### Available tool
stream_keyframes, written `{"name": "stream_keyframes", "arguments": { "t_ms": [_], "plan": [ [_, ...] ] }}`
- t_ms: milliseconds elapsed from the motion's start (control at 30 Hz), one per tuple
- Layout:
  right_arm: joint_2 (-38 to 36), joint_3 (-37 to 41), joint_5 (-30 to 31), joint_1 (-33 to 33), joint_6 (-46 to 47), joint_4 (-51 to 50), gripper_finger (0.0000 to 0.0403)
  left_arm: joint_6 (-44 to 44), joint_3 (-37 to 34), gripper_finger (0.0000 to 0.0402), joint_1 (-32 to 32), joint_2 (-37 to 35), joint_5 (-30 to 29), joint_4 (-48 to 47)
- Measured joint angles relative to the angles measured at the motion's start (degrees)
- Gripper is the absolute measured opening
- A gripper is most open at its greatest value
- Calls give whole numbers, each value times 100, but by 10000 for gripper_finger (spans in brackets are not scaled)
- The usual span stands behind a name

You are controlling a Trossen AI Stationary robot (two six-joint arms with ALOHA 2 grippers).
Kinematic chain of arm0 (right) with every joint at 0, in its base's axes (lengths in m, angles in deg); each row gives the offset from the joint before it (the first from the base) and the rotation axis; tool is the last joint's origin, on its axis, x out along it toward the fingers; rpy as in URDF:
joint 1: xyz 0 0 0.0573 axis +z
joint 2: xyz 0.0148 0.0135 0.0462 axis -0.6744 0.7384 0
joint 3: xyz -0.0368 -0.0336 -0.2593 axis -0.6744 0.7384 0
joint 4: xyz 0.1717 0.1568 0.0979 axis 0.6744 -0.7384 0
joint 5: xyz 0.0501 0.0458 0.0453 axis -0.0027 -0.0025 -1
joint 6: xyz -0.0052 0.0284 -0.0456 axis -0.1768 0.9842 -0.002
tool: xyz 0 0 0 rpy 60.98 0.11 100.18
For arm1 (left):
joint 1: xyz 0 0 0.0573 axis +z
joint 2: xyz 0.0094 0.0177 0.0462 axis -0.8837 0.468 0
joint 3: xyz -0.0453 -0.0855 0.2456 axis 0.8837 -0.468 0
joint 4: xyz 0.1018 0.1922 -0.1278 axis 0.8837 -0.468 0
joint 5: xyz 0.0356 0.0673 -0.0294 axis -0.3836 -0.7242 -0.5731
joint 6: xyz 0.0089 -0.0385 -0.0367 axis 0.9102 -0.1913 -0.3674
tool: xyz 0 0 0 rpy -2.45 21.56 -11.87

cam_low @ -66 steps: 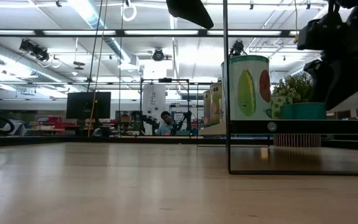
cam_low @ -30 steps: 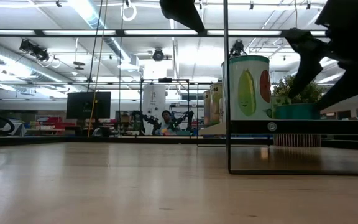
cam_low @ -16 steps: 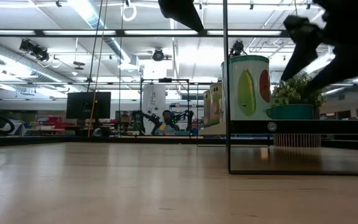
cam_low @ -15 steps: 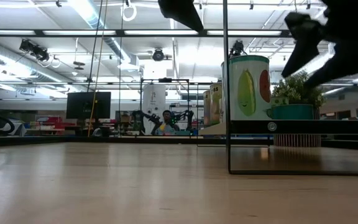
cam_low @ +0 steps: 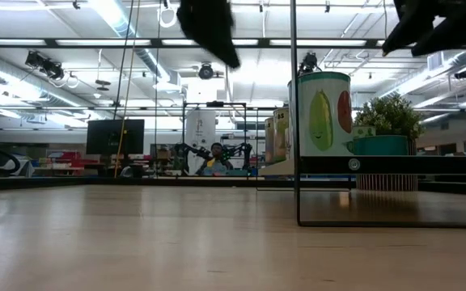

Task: Pick and place cans onto a shelf
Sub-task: Adjust the canned mix vegetable on the shelf

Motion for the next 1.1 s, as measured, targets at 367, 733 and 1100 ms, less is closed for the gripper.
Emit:
{"name": "stream_keyframes", "arguments": {
  "t_ms": [367, 733, 1100],
  "plan": [
    [-489, 0, 11, 225, 129, 249, 210, 183, -1573, 377, -132, 7, -1941, 2167],
    [-489, 0, 9, 225, 165, 302, 210, -149, -2260, 263, 87, 7, -1613, 3757],
    [-473, -2, 3, 225, 187, 383, 210, 50, -2335, 201, 288, 426, -941, 4792]
  ]
}}
